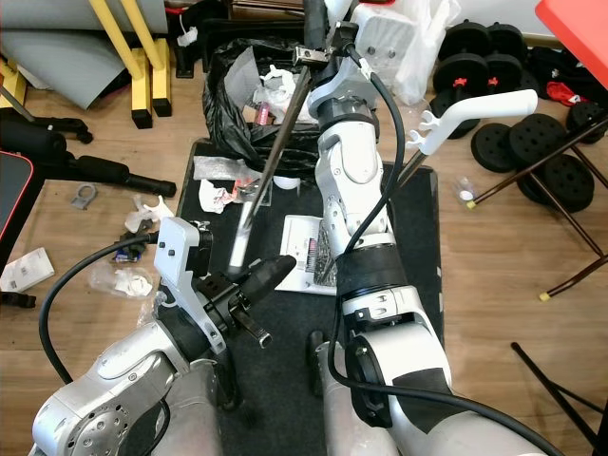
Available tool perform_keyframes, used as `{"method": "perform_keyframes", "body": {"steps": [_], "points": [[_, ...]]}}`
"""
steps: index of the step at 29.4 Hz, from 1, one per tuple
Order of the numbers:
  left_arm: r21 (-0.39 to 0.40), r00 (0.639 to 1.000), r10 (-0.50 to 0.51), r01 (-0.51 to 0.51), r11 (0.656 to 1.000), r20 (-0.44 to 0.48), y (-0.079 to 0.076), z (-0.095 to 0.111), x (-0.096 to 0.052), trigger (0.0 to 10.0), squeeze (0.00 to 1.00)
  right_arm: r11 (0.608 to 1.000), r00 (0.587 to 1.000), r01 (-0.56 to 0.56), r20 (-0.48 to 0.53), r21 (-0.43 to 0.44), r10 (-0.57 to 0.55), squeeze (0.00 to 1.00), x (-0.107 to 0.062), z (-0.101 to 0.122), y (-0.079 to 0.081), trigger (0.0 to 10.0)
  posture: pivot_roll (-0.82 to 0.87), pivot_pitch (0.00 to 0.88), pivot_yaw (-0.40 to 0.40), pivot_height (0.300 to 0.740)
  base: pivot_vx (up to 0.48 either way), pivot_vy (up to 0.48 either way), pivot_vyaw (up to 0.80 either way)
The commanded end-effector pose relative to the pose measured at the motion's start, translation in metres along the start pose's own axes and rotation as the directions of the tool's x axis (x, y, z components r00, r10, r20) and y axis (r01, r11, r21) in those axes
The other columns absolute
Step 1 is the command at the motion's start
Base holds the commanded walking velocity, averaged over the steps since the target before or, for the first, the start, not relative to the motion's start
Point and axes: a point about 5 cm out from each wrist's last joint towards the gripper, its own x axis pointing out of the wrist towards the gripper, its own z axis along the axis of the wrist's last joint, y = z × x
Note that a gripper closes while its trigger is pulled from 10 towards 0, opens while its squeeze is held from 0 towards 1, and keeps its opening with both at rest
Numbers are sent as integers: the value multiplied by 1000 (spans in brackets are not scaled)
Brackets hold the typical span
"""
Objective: Sweep floor
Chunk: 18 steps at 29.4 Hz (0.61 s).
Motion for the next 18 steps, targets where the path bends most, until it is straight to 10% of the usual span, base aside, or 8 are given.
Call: {"method": "perform_keyframes", "body": {"steps": [1,18], "points": [[-24,1000,-16,16,1000,-19,-4,-4,-2,10000,0,999,998,-11,65,53,7,0,0,5,12,10000,-142,409,-171,740,0,0,0],[-27,1000,-19,18,999,-17,-5,-2,-3,10000,0,1000,995,-14,-101,-1,14,0,-32,-44,-2,10000,-142,418,-174,740,0,0,0]]}}
